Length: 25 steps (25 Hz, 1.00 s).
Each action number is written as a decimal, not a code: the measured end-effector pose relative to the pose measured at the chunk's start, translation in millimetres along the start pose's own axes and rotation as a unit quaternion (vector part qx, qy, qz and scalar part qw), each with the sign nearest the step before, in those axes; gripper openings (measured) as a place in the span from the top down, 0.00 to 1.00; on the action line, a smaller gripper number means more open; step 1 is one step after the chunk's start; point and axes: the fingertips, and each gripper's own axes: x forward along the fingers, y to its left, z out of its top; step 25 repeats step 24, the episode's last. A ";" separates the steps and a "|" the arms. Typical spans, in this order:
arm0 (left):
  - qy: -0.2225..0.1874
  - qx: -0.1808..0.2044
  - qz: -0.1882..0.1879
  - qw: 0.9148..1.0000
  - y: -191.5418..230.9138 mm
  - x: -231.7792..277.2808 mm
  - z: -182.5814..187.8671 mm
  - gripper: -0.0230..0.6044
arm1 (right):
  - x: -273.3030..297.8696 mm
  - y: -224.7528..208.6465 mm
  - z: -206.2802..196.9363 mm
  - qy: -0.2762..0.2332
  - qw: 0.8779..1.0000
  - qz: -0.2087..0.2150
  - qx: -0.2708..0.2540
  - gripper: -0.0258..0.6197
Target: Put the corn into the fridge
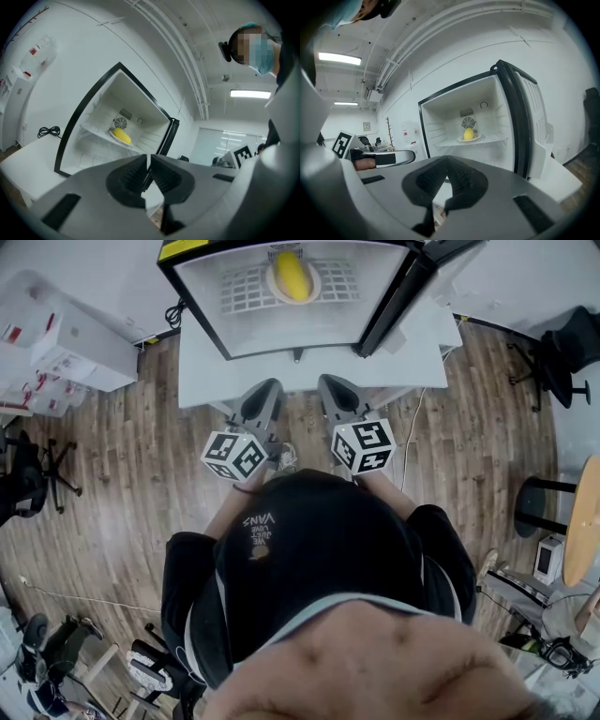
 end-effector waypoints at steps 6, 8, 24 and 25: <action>-0.002 -0.001 0.000 1.000 -3.5 0.4 0.7 0.91 | -3.2 0.5 0.7 -0.001 1.000 0.000 0.001 0.94; -0.003 0.000 -0.002 1.000 -5.7 0.7 1.1 0.91 | -4.0 0.2 0.5 -0.002 1.000 0.000 0.001 0.94; -0.001 -0.001 0.004 1.000 -1.3 -2.4 -0.2 0.91 | 0.6 4.1 -0.7 0.000 1.000 0.008 0.009 0.94; -0.001 -0.001 0.004 1.000 -1.3 -2.4 -0.2 0.91 | 0.6 4.1 -0.7 0.000 1.000 0.008 0.009 0.94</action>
